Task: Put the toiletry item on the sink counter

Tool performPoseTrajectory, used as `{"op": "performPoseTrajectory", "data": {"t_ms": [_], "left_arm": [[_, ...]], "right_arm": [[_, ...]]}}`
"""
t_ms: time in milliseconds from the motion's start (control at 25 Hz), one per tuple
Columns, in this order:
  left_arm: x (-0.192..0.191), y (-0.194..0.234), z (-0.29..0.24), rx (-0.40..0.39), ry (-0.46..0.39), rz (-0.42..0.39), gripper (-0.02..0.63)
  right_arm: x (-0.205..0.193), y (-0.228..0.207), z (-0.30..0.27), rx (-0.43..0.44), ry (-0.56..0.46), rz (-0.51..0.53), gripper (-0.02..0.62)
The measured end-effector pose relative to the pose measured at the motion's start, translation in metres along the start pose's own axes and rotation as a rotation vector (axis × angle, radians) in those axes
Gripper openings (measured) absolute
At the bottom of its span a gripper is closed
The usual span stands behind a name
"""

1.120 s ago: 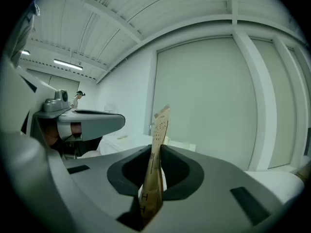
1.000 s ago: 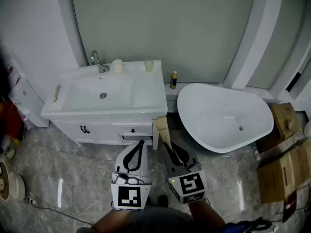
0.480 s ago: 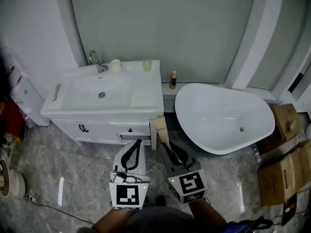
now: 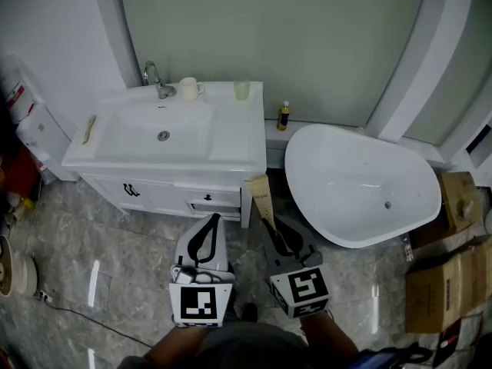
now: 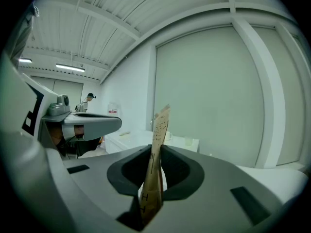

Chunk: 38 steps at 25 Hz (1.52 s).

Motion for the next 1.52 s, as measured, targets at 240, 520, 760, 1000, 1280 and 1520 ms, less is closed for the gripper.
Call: {"op": "performPoseTrajectory", "data": {"t_ms": [240,520,760,1000,1280,1520], "left_arm": [[-0.017,0.04,-0.035,0.001,0.031,0.031,0.011],[-0.029,0.092,-0.09,-0.026,0.04,0.045,0.011],[-0.011,0.13,-0.127,-0.054,-0.02,0.022,0.011],[0.002,0.155,-0.151,-0.073,-0.102,0.029,0.011],[0.006,0.168,-0.171,-0.091,-0.125,0.016,0.011],[-0.006,0.172,-0.188,-0.103,-0.071,0.032,0.011]], "right_arm": [[-0.002,-0.002,-0.055,-0.002,0.034,-0.014,0.058],[0.003,-0.006,-0.13,-0.007,0.054,-0.004,0.06],[0.031,-0.012,-0.171,-0.044,0.024,0.015,0.06],[0.051,-0.017,-0.195,-0.083,-0.014,0.04,0.058],[0.067,-0.025,-0.21,-0.114,-0.041,0.058,0.06],[0.058,-0.036,-0.224,-0.124,-0.009,0.039,0.06]]}}
Point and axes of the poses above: the fingertips, and each gripper's own axes: z backward along the fingers, y to its left, x out of its top, the point moved 10 cm from there along z, backward along the fingers, and after that the axes turned 5 degrees about -x, right-handed, at the moved point
